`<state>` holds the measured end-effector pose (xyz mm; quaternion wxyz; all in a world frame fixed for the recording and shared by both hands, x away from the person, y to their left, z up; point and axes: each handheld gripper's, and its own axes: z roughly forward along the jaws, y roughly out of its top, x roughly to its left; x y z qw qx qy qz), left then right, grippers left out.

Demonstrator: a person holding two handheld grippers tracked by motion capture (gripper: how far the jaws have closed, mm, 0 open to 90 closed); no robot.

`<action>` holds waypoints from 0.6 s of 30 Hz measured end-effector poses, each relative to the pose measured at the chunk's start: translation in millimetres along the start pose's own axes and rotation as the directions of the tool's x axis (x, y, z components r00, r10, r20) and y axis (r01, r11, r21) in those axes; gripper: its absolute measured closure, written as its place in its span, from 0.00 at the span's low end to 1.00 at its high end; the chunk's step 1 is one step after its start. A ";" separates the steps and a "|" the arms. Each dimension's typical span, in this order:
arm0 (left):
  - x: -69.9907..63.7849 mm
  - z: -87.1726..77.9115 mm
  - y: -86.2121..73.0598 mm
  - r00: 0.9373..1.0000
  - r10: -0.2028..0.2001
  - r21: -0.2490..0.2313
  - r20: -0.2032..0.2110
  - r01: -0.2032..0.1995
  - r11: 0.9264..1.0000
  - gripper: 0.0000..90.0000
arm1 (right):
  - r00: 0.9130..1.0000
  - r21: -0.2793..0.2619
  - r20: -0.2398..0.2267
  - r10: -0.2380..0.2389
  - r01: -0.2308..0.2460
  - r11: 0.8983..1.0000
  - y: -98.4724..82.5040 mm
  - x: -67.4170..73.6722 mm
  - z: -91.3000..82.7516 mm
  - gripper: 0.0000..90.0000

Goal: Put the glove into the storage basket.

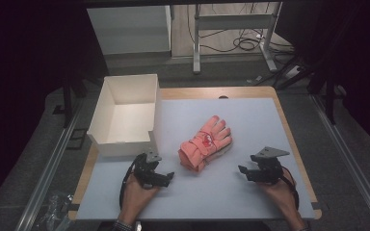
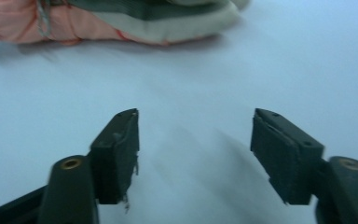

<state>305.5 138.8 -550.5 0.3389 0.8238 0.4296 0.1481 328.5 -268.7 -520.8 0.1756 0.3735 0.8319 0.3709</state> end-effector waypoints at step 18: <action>-6.1 -5.1 10.8 0.997 0.016 0.009 0.075 -0.017 1.000 0.01 | 0.997 0.035 0.080 0.022 -0.025 0.999 -17.6 -15.7 -5.9 0.21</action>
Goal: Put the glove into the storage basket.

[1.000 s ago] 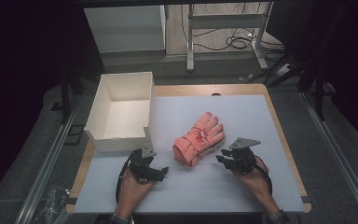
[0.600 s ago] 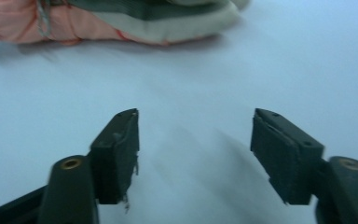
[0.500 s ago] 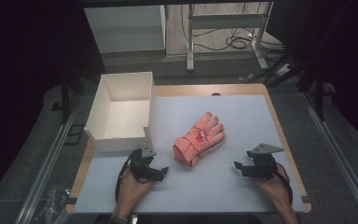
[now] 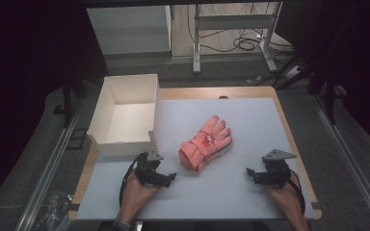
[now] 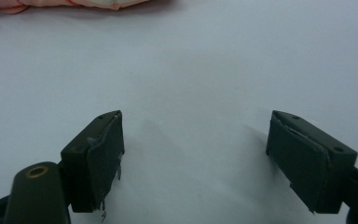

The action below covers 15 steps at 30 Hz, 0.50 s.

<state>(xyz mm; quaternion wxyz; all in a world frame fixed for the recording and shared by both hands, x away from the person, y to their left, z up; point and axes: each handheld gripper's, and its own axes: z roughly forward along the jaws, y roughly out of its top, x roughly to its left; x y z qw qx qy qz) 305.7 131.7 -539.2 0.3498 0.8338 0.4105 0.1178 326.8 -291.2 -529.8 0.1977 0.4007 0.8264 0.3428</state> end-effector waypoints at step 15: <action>-10.5 -12.5 41.1 0.995 0.046 0.013 0.083 -0.047 0.999 0.00 | 1.000 -0.004 0.003 0.000 0.000 1.000 -0.5 0.2 0.2 0.21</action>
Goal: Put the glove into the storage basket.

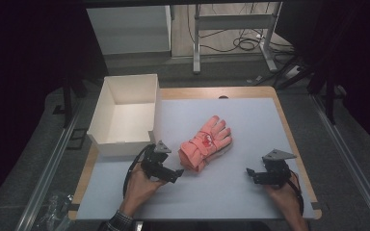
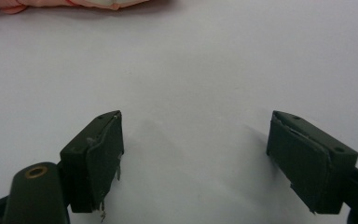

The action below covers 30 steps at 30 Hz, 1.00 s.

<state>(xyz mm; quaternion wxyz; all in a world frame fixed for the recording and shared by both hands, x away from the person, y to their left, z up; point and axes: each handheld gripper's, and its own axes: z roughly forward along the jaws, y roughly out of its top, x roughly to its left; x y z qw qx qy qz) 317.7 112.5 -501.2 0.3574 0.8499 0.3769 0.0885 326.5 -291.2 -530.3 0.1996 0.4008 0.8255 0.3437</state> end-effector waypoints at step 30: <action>-11.4 34.8 84.5 0.994 0.095 0.073 0.057 -0.099 0.992 0.00 | 1.000 -0.001 -0.001 0.000 0.000 1.000 -0.1 -0.1 0.0 0.21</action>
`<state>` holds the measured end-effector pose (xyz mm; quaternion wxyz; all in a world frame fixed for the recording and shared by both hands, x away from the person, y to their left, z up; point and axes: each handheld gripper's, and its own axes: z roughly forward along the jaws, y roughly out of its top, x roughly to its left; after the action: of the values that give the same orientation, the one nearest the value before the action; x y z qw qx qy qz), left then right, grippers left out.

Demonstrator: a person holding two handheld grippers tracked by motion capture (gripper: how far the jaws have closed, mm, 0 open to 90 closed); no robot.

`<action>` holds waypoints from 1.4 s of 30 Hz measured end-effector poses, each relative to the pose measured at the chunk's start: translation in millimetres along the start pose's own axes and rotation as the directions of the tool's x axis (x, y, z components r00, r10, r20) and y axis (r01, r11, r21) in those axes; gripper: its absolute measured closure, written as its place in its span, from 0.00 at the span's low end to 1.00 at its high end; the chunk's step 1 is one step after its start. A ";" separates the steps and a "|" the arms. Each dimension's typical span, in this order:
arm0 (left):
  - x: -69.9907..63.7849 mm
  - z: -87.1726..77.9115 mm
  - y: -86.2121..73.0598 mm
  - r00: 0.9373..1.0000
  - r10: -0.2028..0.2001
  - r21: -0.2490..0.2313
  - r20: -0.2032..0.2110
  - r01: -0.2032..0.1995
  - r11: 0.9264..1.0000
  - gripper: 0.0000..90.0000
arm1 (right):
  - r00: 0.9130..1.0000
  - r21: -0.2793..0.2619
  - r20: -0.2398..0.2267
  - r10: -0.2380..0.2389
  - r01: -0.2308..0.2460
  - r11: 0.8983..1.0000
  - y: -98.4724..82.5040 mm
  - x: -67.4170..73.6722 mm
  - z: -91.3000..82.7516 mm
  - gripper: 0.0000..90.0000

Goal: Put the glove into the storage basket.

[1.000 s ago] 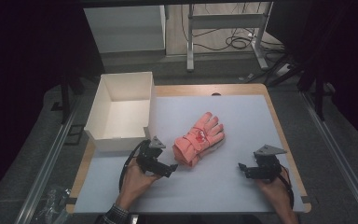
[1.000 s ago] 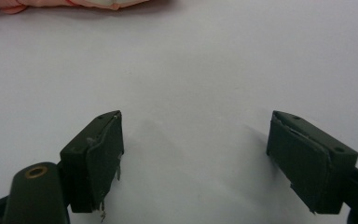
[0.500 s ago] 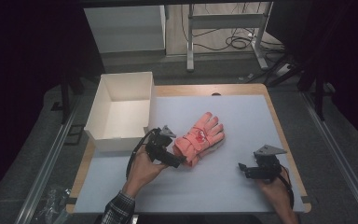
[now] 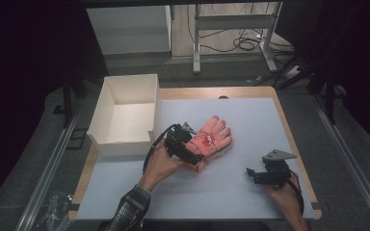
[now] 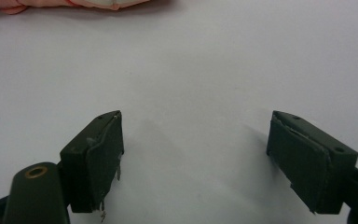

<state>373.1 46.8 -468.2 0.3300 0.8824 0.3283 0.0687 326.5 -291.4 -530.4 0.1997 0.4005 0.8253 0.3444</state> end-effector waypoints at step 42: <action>-14.9 54.1 -3.1 0.997 0.072 0.194 -0.033 -0.064 0.979 0.38 | 1.000 0.000 0.000 -0.002 0.002 1.000 -0.2 0.0 -0.1 0.21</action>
<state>378.1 10.2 -510.5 0.2338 0.9193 0.3097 0.0655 326.4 -291.5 -530.5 0.2002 0.3998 0.8257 0.3440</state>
